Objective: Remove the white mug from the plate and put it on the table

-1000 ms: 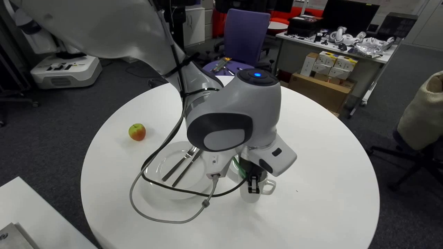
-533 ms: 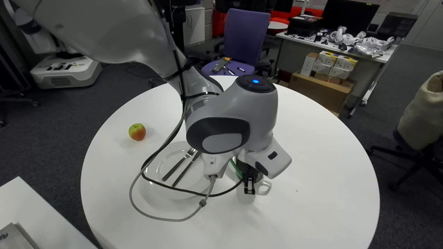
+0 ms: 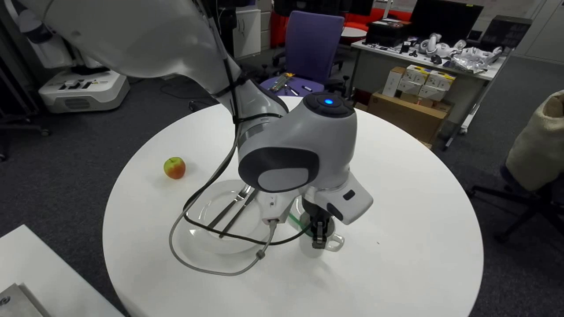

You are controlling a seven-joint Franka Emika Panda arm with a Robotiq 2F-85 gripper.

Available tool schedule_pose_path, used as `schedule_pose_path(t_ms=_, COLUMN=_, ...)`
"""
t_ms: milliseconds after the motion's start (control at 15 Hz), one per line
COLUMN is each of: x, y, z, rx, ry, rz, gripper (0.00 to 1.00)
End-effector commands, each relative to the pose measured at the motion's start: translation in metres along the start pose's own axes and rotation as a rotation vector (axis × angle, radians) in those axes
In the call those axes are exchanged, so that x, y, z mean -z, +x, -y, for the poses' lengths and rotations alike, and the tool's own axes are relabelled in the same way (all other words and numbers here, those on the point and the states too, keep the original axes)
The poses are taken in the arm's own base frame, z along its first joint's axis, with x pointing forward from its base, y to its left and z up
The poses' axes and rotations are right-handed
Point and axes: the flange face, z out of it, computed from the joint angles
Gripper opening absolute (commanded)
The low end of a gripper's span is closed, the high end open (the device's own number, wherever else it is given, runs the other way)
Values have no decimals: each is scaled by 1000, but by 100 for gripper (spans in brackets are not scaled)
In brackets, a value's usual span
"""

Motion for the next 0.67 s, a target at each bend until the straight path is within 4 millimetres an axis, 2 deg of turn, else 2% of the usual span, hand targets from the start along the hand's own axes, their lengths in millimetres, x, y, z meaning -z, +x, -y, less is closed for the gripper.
schedule_pose_path(t_ms=0, x=28, y=7, z=4, rx=24, ry=59, rz=-42, gripper=94)
schedule_pose_path(t_ms=67, x=35, y=7, z=5, rx=32, ry=67, rz=-51, gripper=99)
schedule_pose_path(t_ms=333, x=73, y=4, z=15, rx=78, ry=125, rz=-74, gripper=100)
schedule_pose_path(t_ms=467, x=101, y=-10, z=26, rx=141, ry=188, rz=-65, gripper=100)
schedule_pose_path(t_ms=600, x=126, y=-34, z=38, rx=207, ry=223, rz=-51, gripper=100)
